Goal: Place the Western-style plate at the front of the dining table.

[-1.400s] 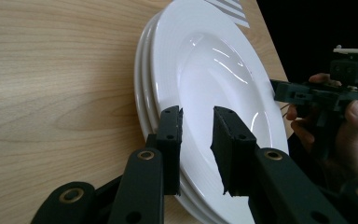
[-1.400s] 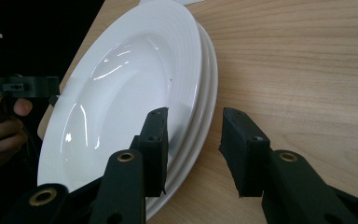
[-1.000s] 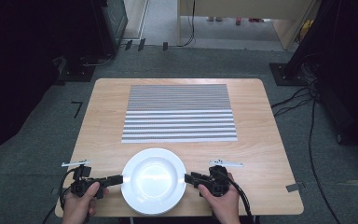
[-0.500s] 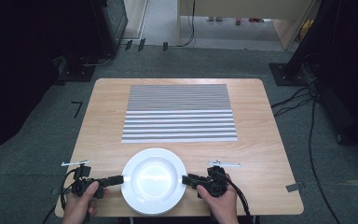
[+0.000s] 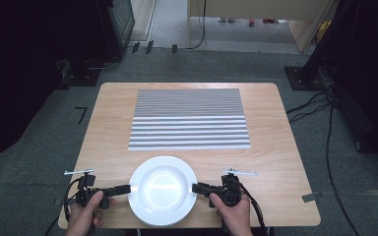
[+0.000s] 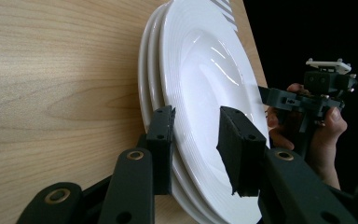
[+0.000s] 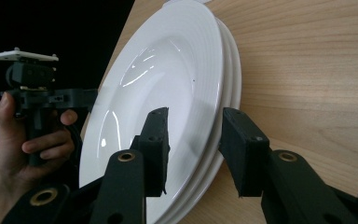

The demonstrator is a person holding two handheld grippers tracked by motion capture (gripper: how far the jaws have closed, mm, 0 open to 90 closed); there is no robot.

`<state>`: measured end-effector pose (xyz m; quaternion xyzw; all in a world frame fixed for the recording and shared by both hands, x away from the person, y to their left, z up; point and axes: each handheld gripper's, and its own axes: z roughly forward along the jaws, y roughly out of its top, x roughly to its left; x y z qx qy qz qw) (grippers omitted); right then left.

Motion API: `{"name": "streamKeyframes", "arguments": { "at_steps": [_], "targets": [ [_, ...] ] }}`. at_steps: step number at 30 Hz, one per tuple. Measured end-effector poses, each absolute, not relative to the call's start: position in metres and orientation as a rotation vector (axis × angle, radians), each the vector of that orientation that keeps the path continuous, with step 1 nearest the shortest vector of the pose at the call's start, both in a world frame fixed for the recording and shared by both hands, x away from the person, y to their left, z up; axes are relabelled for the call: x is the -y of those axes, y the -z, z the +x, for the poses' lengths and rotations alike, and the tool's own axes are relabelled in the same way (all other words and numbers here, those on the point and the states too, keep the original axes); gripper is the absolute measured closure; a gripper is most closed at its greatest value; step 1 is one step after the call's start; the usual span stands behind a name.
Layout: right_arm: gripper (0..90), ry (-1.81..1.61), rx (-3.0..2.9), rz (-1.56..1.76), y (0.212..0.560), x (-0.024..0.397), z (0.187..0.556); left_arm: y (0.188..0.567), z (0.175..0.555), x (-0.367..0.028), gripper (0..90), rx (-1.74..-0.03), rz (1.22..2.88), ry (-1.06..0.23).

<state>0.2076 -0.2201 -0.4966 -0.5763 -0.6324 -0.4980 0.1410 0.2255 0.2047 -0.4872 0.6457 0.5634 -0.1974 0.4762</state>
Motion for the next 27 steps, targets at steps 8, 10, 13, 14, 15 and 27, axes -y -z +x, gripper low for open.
{"name": "streamKeyframes", "arguments": {
  "at_steps": [8, 10, 13, 14, 15, 27],
  "targets": [
    [64.7, 1.424, 1.700, -1.640, 0.499, 0.226, 0.212, 0.488, 0.226, -0.204, 66.2, -1.379, 1.584, 0.483],
    [64.8, 1.416, 1.669, -1.644, 0.500, 0.227, 0.212, 0.488, 0.226, -0.204, 66.1, -1.379, 1.584, 0.483],
    [67.0, 1.396, 1.578, -1.638, 0.505, 0.231, 0.214, 0.488, 0.226, -0.204, 66.1, -1.376, 1.582, 0.482],
    [68.0, 1.392, 1.574, -1.639, 0.505, 0.231, 0.214, 0.488, 0.226, -0.203, 66.1, -1.375, 1.580, 0.483],
    [69.5, 1.388, 1.579, -1.641, 0.505, 0.231, 0.214, 0.488, 0.226, -0.203, 66.1, -1.375, 1.579, 0.486],
    [77.0, 1.389, 1.763, -1.681, 0.494, 0.221, 0.208, 0.489, 0.225, -0.198, 65.1, -1.347, 1.590, 0.505]
  ]
}}
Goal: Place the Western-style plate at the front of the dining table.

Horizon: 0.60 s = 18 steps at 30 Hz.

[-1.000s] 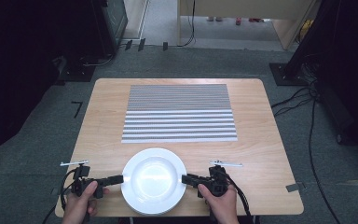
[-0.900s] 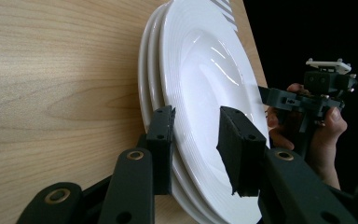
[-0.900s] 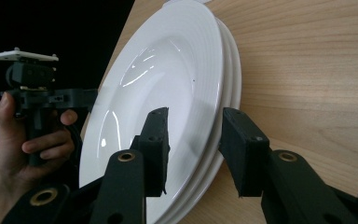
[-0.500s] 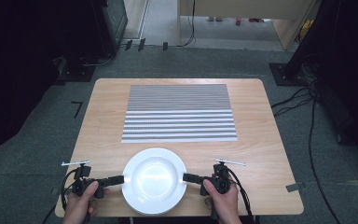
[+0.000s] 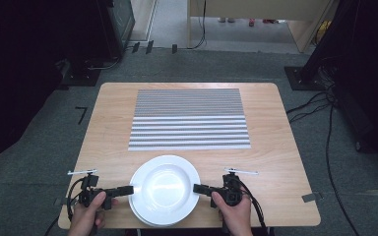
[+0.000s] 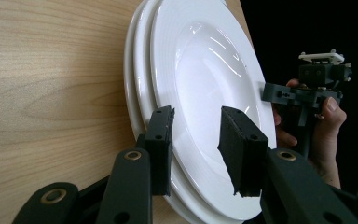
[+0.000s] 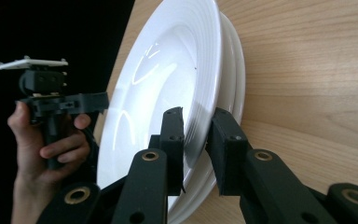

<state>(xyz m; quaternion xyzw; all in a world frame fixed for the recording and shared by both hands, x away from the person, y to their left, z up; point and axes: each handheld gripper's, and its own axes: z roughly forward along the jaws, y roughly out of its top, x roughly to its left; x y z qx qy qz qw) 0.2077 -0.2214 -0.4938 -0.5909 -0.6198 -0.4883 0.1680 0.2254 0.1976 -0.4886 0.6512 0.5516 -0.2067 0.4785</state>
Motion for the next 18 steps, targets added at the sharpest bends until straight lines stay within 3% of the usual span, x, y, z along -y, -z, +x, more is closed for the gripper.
{"name": "streamKeyframes", "arguments": {
  "at_steps": [6, 7, 8, 13, 18],
  "targets": [
    [76.8, 1.383, 1.773, -1.685, 0.492, 0.221, 0.208, 0.489, 0.226, -0.197, 65.9, -1.348, 1.585, 0.504],
    [77.5, 1.379, 1.777, -1.684, 0.492, 0.220, 0.208, 0.492, 0.227, -0.192, 66.0, -1.274, 1.555, 0.622],
    [77.9, 1.365, 1.788, -1.680, 0.493, 0.220, 0.208, 0.494, 0.227, -0.187, 65.3, -1.249, 1.560, 0.657],
    [79.7, 1.377, 1.771, -1.653, 0.496, 0.216, 0.207, 0.491, 0.223, -0.164, 61.2, -1.215, 1.686, 0.619],
    [82.4, 1.379, 1.675, -1.650, 0.502, 0.220, 0.210, 0.487, 0.223, -0.182, 60.3, -1.239, 1.582, 0.558]
  ]
}}
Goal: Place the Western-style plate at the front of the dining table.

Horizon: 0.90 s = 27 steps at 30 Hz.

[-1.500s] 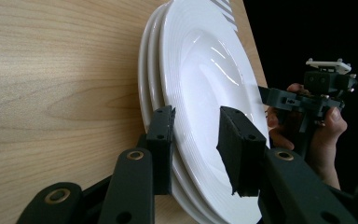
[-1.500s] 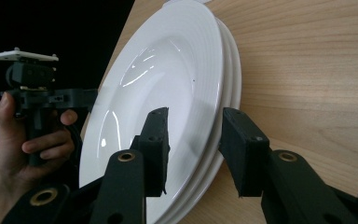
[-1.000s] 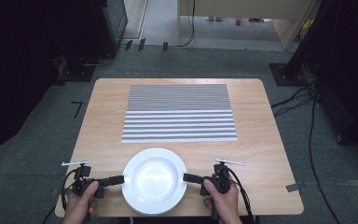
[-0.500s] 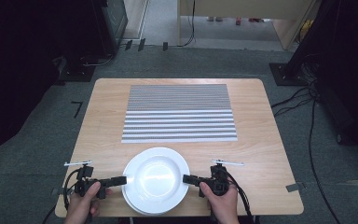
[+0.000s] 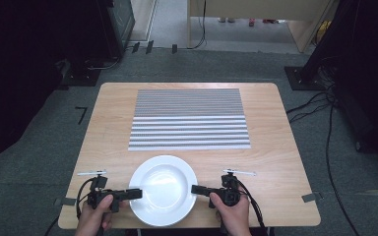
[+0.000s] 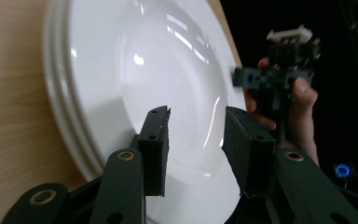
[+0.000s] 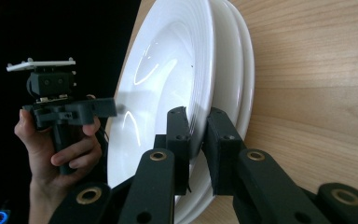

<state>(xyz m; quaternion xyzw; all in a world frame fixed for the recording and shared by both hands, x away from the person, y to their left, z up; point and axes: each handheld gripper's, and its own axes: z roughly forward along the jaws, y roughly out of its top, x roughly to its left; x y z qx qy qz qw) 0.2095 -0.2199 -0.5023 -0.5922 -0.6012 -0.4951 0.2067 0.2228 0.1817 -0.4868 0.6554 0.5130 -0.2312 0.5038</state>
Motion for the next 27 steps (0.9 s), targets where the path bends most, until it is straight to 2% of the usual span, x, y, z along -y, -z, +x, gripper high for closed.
{"name": "streamKeyframes", "arguments": {
  "at_steps": [2, 4, 13, 23, 27],
  "targets": [
    [83.3, 1.383, 1.650, -1.648, 0.503, 0.221, 0.210, 0.485, 0.223, -0.185, 59.4, -1.244, 1.564, 0.537],
    [83.8, 1.387, 1.633, -1.653, 0.503, 0.222, 0.210, 0.482, 0.221, -0.190, 58.3, -1.274, 1.546, 0.452],
    [87.0, 1.418, 1.549, -1.676, 0.497, 0.236, 0.210, 0.478, 0.218, -0.189, 57.0, -1.313, 1.567, 0.318],
    [87.5, 1.427, 1.578, -1.673, 0.489, 0.242, 0.211, 0.480, 0.216, -0.173, 54.8, -1.319, 1.615, 0.272],
    [88.3, 1.438, 1.584, -1.673, 0.486, 0.244, 0.210, 0.484, 0.217, -0.164, 54.1, -1.326, 1.644, 0.217]
  ]
}}
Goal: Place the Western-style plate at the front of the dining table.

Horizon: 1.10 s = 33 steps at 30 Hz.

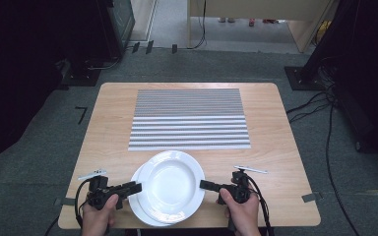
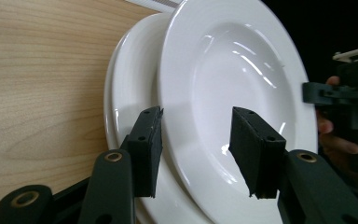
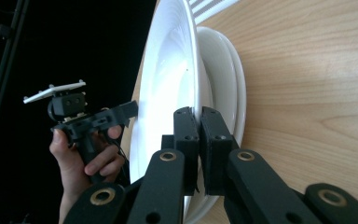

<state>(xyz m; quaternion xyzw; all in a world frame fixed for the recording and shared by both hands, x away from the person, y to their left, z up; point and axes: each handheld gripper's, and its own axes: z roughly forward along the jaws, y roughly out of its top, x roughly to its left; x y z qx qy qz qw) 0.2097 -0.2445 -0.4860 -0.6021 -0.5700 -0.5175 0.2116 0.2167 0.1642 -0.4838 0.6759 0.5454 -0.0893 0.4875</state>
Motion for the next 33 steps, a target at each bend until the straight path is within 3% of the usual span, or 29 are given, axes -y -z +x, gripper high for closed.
{"name": "streamKeyframes", "arguments": {
  "at_steps": [6, 19, 33],
  "targets": [
    [88.5, 1.465, 1.591, -1.667, 0.485, 0.247, 0.209, 0.483, 0.220, -0.151, 50.9, -1.310, 1.677, 0.146],
    [88.2, 1.482, 1.611, -1.635, 0.486, 0.249, 0.210, 0.491, 0.232, -0.134, 46.4, -1.265, 1.714, 0.177],
    [87.3, 1.522, 1.642, -1.632, 0.487, 0.249, 0.208, 0.490, 0.231, -0.131, 56.0, -1.286, 1.709, 0.127]
  ]
}}
